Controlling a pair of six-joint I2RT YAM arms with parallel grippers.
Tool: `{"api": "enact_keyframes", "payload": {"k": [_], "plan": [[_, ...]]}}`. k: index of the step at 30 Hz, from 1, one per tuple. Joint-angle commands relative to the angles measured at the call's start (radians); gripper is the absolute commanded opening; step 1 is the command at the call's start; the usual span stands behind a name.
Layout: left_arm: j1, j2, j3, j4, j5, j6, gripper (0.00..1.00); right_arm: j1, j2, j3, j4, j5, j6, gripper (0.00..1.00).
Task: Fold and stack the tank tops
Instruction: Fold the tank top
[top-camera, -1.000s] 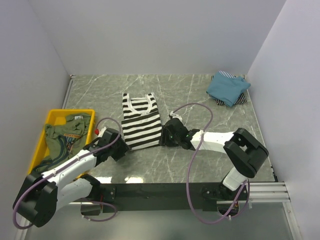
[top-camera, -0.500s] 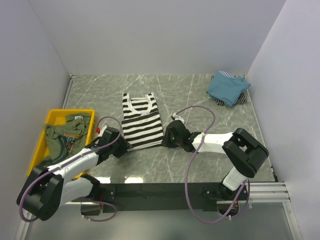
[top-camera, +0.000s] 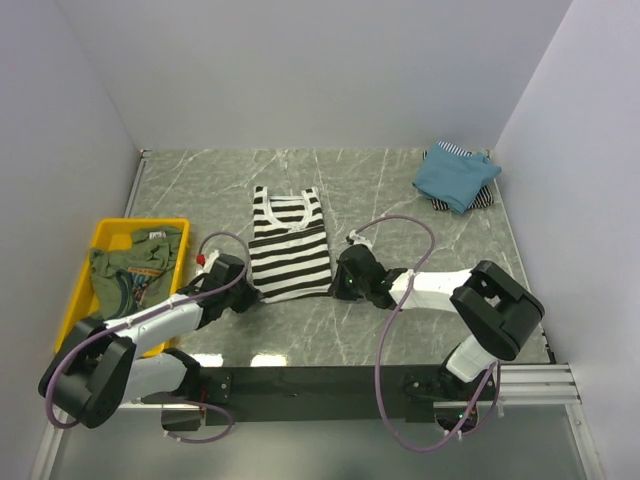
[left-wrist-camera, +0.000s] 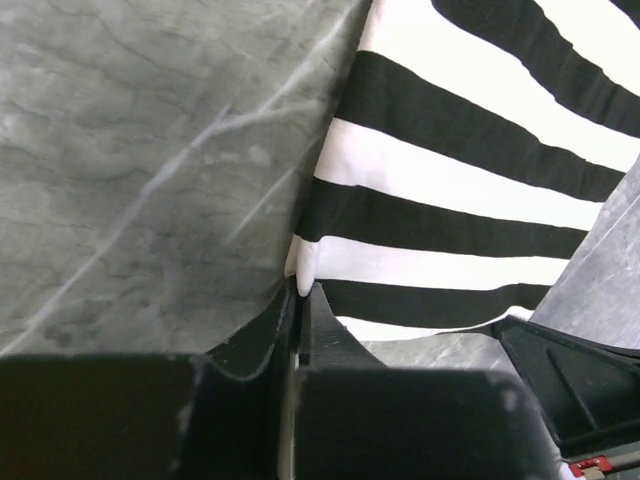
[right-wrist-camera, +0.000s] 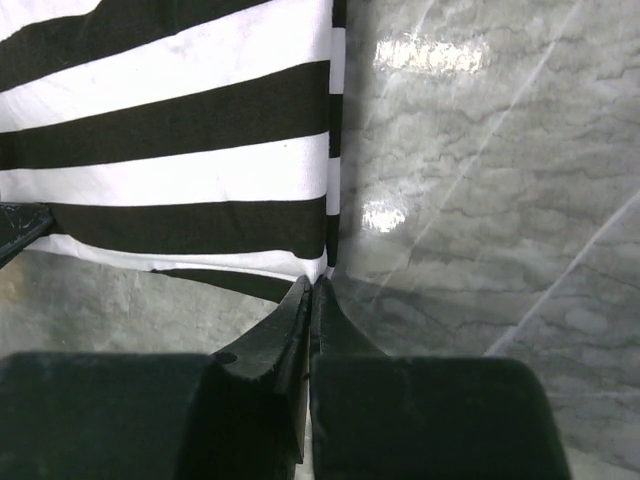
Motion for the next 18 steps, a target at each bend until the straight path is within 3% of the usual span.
{"api": "enact_keyframes", "payload": {"k": [1, 8, 11, 18], "plan": [[-0.037, 0.009, -0.011, -0.076, -0.043, 0.007, 0.01, -0.002, -0.038, -0.012, -0.038, -0.005, -0.011, 0.0], [-0.131, -0.11, -0.006, -0.234, -0.097, -0.047, 0.01, 0.027, -0.166, -0.084, -0.086, -0.015, 0.009, 0.0], [-0.21, -0.179, -0.015, -0.33, -0.121, -0.106, 0.01, 0.11, -0.257, -0.122, -0.128, 0.004, 0.053, 0.0], [-0.546, -0.36, 0.117, -0.677, -0.317, -0.319, 0.01, 0.389, -0.479, -0.15, -0.302, 0.138, 0.215, 0.0]]}}
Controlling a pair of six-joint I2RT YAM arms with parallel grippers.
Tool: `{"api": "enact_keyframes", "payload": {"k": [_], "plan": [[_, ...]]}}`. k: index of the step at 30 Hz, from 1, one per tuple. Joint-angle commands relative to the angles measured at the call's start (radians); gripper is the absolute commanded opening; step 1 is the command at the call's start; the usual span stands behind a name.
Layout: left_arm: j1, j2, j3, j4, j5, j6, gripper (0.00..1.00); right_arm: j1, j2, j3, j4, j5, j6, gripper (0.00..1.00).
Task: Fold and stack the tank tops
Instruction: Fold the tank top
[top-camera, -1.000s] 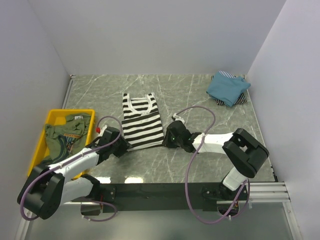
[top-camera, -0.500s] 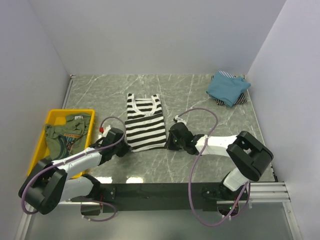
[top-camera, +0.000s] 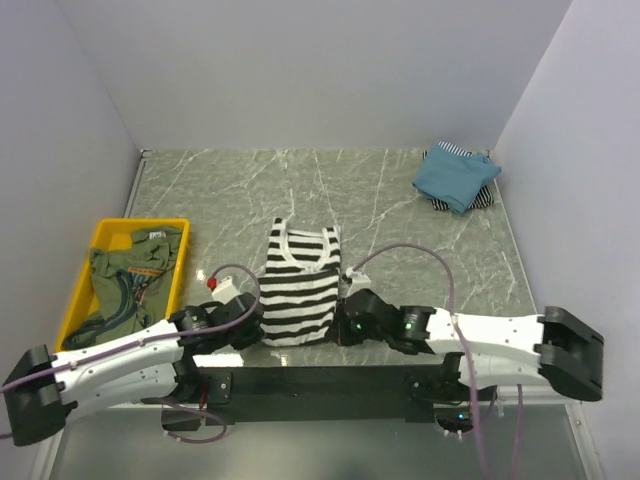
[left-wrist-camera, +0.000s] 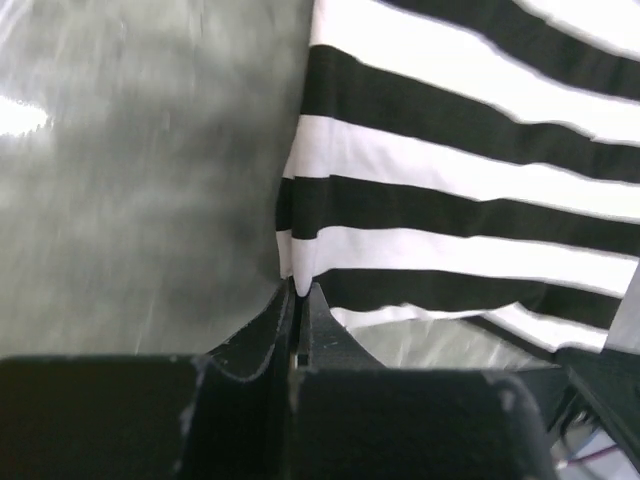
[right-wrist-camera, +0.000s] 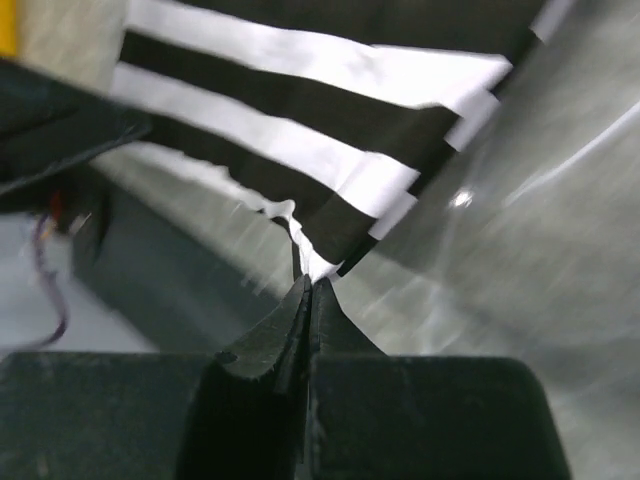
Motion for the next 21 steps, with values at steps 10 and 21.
{"api": "enact_keyframes", "payload": {"k": [10, 21], "plan": [[-0.232, -0.1, 0.297, -0.273, -0.355, -0.168, 0.02, 0.104, -0.238, 0.172, -0.298, 0.226, 0.048, 0.0], [0.238, 0.053, 0.354, 0.173, -0.161, 0.262, 0.0, -0.248, -0.067, 0.329, -0.212, 0.047, -0.163, 0.0]]}}
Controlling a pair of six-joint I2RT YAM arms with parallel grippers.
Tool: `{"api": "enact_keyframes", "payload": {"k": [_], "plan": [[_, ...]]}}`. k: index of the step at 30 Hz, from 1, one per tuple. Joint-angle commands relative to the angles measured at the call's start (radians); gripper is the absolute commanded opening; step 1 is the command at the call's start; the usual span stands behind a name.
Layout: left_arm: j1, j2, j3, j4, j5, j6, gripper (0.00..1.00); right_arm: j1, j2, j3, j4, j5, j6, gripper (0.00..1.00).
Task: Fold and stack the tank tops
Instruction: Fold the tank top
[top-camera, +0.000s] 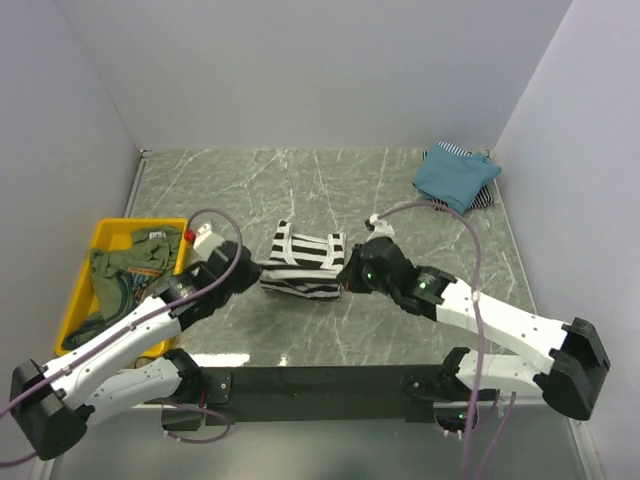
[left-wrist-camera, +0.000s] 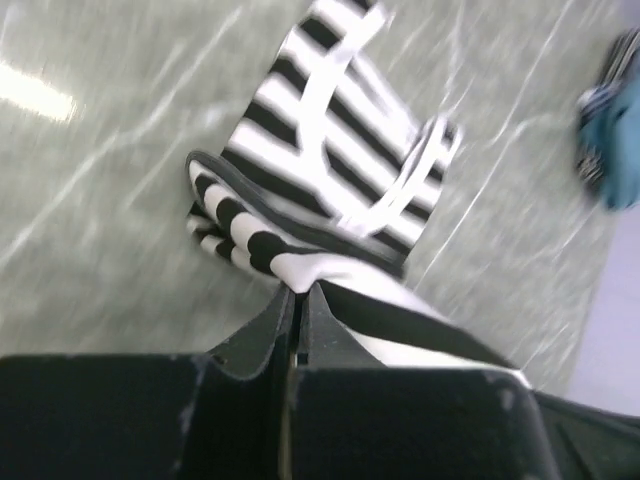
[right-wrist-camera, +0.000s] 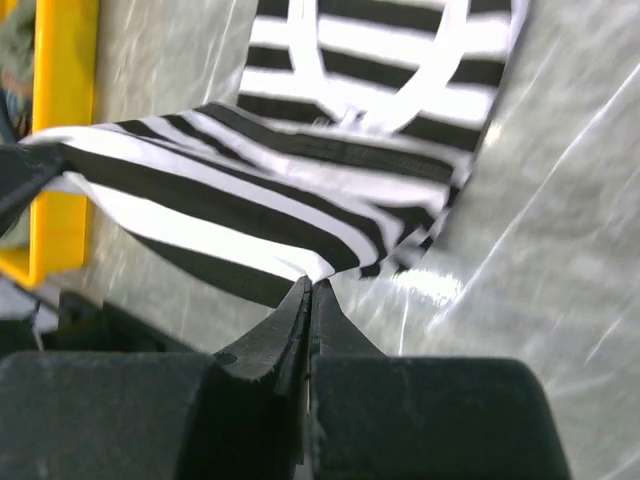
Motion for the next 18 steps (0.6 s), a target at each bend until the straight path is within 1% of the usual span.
{"api": "enact_keyframes", "payload": {"k": [1, 2, 4, 5, 7, 8, 9, 10, 11, 12, 13, 14, 16, 18], "plan": [[0.156, 0.051, 0.041, 0.242, 0.118, 0.188, 0.01, -0.089, 0.073, 0.092, 0.055, -0.065, -0.097, 0.0], [0.185, 0.114, 0.052, 0.269, 0.142, 0.217, 0.01, -0.135, 0.094, 0.105, 0.065, -0.085, -0.117, 0.0], [0.242, 0.187, 0.095, 0.349, 0.189, 0.229, 0.01, -0.177, 0.17, 0.15, 0.088, -0.129, -0.141, 0.0], [0.277, 0.271, 0.11, 0.389, 0.215, 0.25, 0.01, -0.222, 0.201, 0.166, 0.095, -0.145, -0.149, 0.0], [0.31, 0.362, 0.17, 0.458, 0.267, 0.249, 0.01, -0.267, 0.304, 0.218, 0.121, -0.197, -0.16, 0.0], [0.345, 0.454, 0.19, 0.486, 0.296, 0.257, 0.01, -0.305, 0.34, 0.236, 0.131, -0.212, -0.168, 0.0], [0.365, 0.5, 0.212, 0.541, 0.324, 0.258, 0.01, -0.33, 0.379, 0.256, 0.134, -0.232, -0.174, 0.0], [0.383, 0.549, 0.268, 0.558, 0.382, 0.261, 0.01, -0.351, 0.456, 0.304, 0.14, -0.26, -0.178, 0.0], [0.412, 0.644, 0.301, 0.57, 0.405, 0.274, 0.0, -0.37, 0.494, 0.325, 0.145, -0.272, -0.18, 0.0], [0.423, 0.692, 0.339, 0.582, 0.427, 0.283, 0.01, -0.411, 0.561, 0.37, 0.148, -0.287, -0.182, 0.0], [0.434, 0.735, 0.415, 0.584, 0.465, 0.286, 0.01, -0.427, 0.593, 0.393, 0.154, -0.3, -0.185, 0.0], [0.449, 0.813, 0.451, 0.592, 0.484, 0.3, 0.01, -0.442, 0.626, 0.417, 0.151, -0.309, -0.186, 0.0], [0.463, 0.884, 0.546, 0.584, 0.487, 0.304, 0.01, -0.479, 0.722, 0.497, 0.14, -0.33, -0.191, 0.0], [0.488, 0.97, 0.58, 0.619, 0.551, 0.3, 0.04, -0.496, 0.799, 0.569, 0.128, -0.338, -0.191, 0.01]]}}
